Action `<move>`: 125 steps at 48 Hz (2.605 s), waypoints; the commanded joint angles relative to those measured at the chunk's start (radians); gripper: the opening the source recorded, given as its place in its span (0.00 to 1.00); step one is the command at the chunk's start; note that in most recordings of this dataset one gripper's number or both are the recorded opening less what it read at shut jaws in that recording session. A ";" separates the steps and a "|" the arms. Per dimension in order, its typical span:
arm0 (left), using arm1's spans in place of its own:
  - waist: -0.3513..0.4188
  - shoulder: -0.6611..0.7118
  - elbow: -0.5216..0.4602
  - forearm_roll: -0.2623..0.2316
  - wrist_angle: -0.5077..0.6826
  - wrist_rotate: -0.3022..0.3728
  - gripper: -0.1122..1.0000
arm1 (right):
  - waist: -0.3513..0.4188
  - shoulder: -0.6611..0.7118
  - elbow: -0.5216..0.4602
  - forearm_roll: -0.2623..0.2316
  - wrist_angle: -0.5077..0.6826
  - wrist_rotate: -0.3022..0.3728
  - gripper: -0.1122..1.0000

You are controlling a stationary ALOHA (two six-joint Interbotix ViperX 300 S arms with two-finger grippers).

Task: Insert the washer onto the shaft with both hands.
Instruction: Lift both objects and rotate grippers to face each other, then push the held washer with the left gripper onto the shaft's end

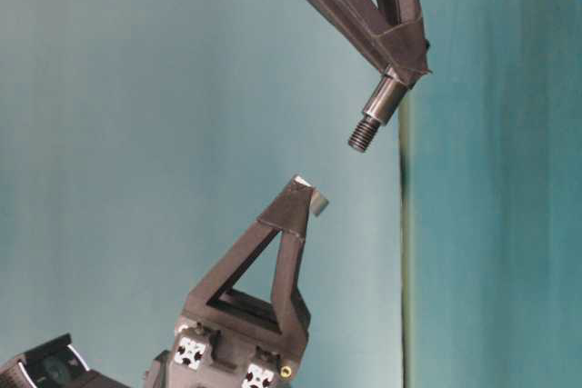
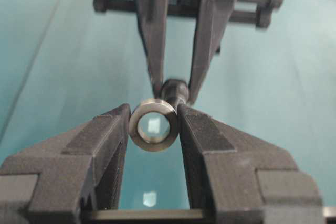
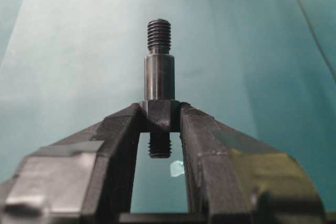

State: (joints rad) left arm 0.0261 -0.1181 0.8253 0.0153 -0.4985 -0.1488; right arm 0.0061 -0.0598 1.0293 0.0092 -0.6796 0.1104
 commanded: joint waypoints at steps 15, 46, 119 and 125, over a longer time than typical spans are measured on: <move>-0.014 0.020 -0.032 0.002 -0.020 -0.003 0.43 | -0.014 -0.005 -0.006 0.002 -0.023 0.008 0.11; -0.017 0.067 -0.064 0.003 -0.020 -0.003 0.42 | -0.015 0.003 -0.015 0.003 -0.025 0.008 0.11; -0.015 0.170 -0.147 0.002 -0.003 -0.003 0.42 | -0.021 0.015 -0.040 0.002 -0.060 0.006 0.11; -0.015 0.189 -0.167 0.003 -0.002 0.000 0.43 | -0.021 0.017 -0.046 0.003 -0.060 0.005 0.11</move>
State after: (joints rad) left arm 0.0138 0.0675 0.6857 0.0169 -0.4955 -0.1503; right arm -0.0138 -0.0383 1.0078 0.0092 -0.7240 0.1104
